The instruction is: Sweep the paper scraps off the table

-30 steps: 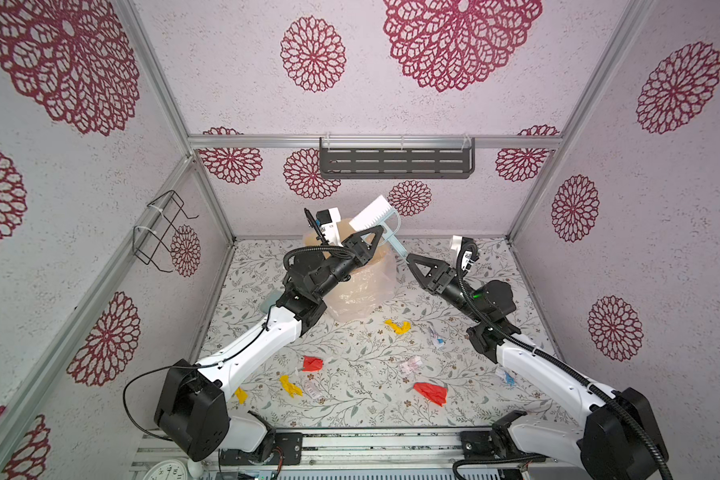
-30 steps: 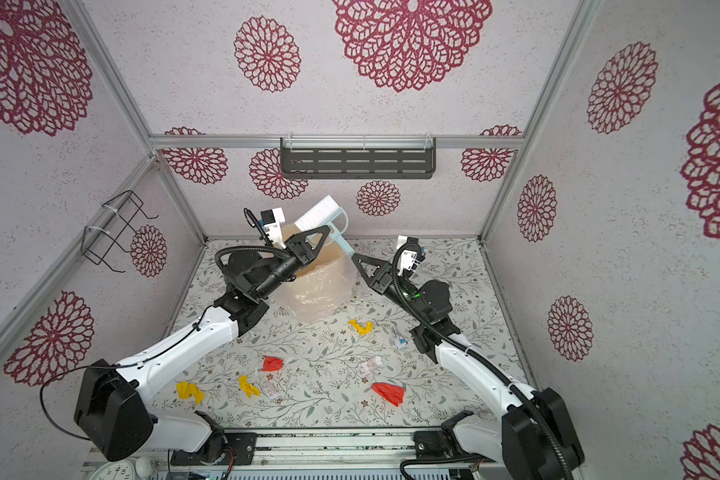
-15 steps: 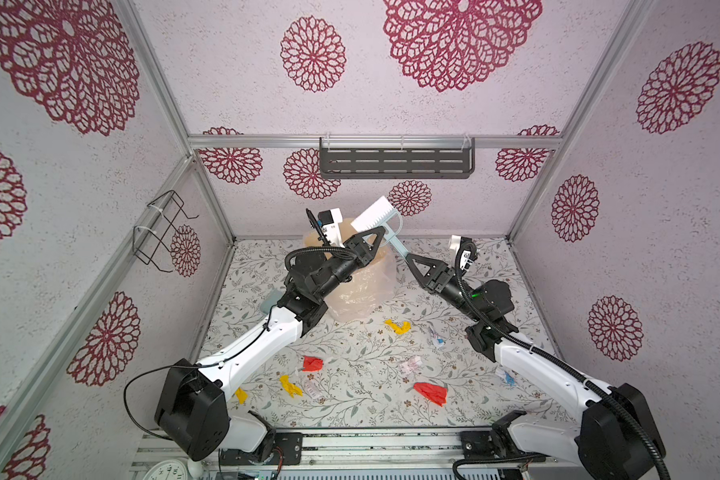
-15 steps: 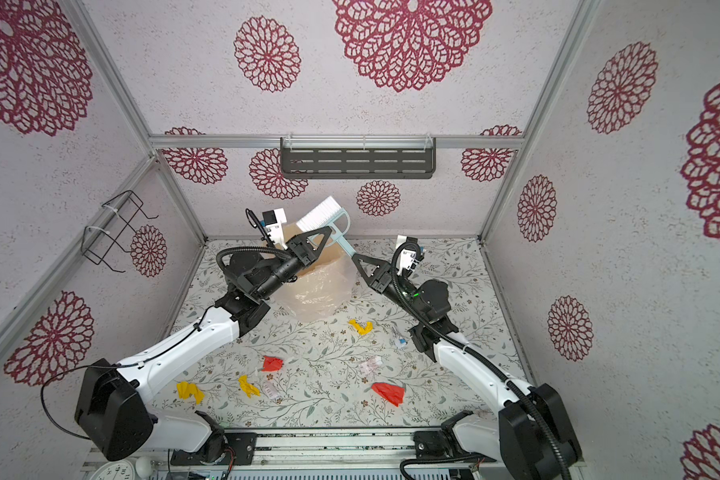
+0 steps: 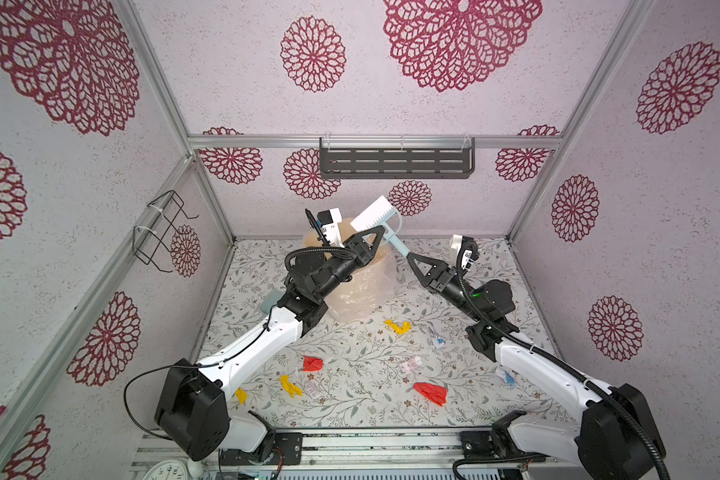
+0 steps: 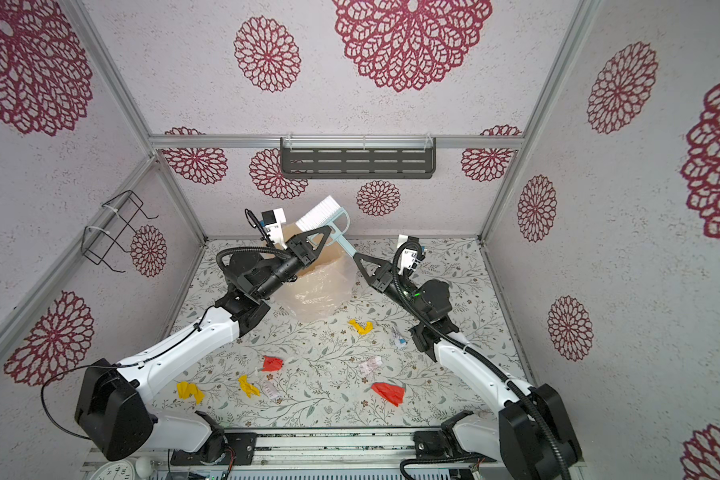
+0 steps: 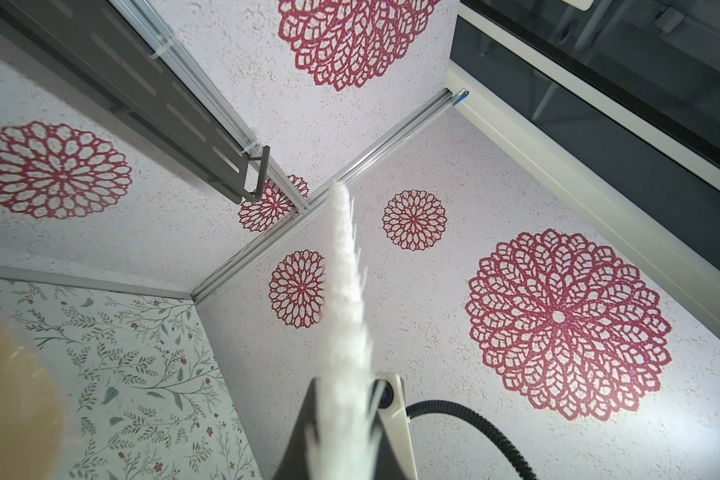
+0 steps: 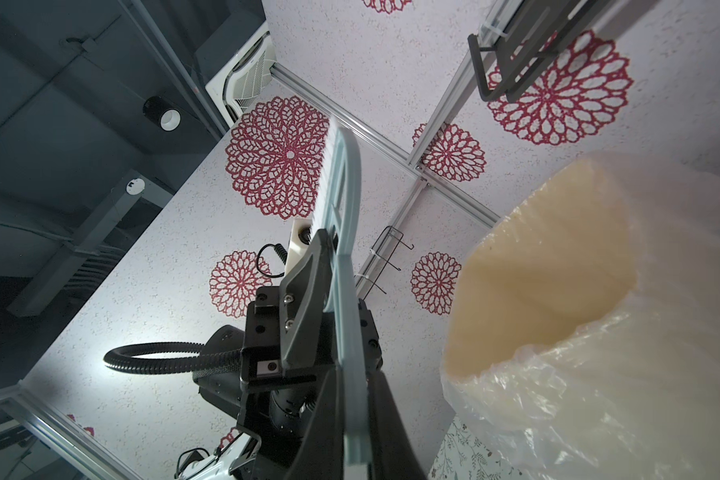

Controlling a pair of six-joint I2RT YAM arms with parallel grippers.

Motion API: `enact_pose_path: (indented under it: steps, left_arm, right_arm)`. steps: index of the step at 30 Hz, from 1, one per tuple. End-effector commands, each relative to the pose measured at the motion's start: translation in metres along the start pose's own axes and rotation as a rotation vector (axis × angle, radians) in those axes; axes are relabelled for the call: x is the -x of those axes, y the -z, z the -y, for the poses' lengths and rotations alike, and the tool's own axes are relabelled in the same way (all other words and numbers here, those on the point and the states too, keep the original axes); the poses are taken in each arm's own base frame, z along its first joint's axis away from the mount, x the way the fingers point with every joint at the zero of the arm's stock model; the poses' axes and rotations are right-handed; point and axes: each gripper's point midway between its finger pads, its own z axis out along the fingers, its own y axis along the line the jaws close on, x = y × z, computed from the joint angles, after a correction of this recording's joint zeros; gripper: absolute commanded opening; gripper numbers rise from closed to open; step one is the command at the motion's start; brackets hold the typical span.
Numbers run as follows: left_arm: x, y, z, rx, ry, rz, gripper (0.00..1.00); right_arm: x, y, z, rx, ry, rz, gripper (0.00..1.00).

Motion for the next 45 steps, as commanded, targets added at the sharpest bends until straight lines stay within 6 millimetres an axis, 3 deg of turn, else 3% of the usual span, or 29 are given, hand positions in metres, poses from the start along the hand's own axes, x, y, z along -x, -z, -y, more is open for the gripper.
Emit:
enact_pose_path:
  steps: [1, 4, 6, 8, 11, 16, 22, 24, 29, 35, 39, 45]
  left_arm:
    - [-0.004, -0.004, 0.002, -0.010, -0.013, -0.012, 0.00]
    - [-0.004, -0.003, 0.002, -0.009, -0.012, -0.011, 0.00]
    - [-0.004, -0.003, 0.002, -0.007, -0.014, -0.009, 0.11]
    - [-0.003, -0.002, 0.003, -0.004, -0.017, -0.007, 0.31]
    - [0.001, 0.002, 0.005, 0.007, -0.031, 0.002, 0.50]
    - [0.007, 0.013, 0.007, 0.049, -0.067, 0.019, 0.69]
    - [0.005, 0.034, -0.004, 0.158, -0.096, -0.001, 0.99]
    - [0.004, 0.048, -0.011, 0.220, -0.117, -0.011, 0.97]
    - [0.016, 0.105, -0.045, 0.508, -0.197, -0.034, 0.97]
    - [0.048, 0.218, -0.104, 0.957, -0.204, -0.034, 0.97]
    - [0.055, 0.284, -0.135, 1.182, -0.172, -0.067, 0.97]
    - [0.054, 0.331, -0.188, 1.328, -0.089, -0.130, 0.97]
  right_arm:
    - [0.013, -0.002, -0.031, 0.087, 0.055, 0.035, 0.04]
    - [0.012, -0.003, -0.031, 0.090, 0.048, 0.031, 0.00]
    - [0.012, -0.003, -0.031, 0.096, 0.043, 0.029, 0.00]
    - [0.013, -0.003, -0.033, 0.102, 0.042, 0.034, 0.00]
    - [0.018, -0.002, -0.040, 0.109, 0.055, 0.052, 0.00]
    - [0.030, -0.005, -0.053, 0.114, 0.106, 0.059, 0.00]
    - [0.048, -0.007, -0.059, 0.082, 0.171, 0.066, 0.00]
    - [0.053, -0.005, -0.055, 0.049, 0.197, 0.072, 0.00]
    - [0.068, 0.011, -0.045, -0.079, 0.287, 0.082, 0.00]
    - [0.086, 0.050, -0.023, -0.295, 0.380, 0.101, 0.00]
    - [0.095, 0.079, -0.007, -0.393, 0.382, 0.125, 0.00]
    - [0.099, 0.110, 0.012, -0.471, 0.351, 0.162, 0.00]
